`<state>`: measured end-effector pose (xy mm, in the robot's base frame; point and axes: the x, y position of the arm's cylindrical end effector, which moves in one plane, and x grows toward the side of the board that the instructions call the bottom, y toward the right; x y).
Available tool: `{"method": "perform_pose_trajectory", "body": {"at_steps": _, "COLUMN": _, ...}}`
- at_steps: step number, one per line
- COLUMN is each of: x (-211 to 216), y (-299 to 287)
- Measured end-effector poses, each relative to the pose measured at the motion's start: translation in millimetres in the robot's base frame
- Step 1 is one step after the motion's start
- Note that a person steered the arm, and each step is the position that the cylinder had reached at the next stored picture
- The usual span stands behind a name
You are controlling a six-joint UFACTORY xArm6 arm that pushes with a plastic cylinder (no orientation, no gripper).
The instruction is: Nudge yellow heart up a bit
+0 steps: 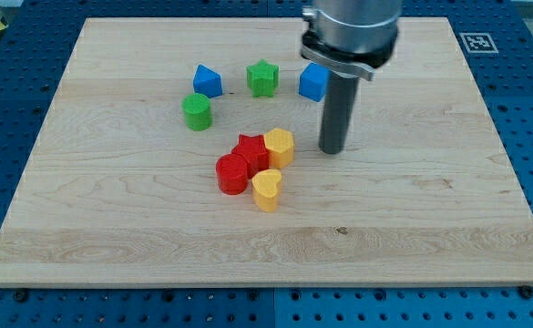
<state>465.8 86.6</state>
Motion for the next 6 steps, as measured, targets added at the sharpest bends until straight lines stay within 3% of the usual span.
{"method": "perform_pose_trajectory", "body": {"at_steps": 2, "x": 106.4, "y": -13.0}}
{"method": "perform_pose_trajectory", "body": {"at_steps": 6, "x": 130.1, "y": -87.9}}
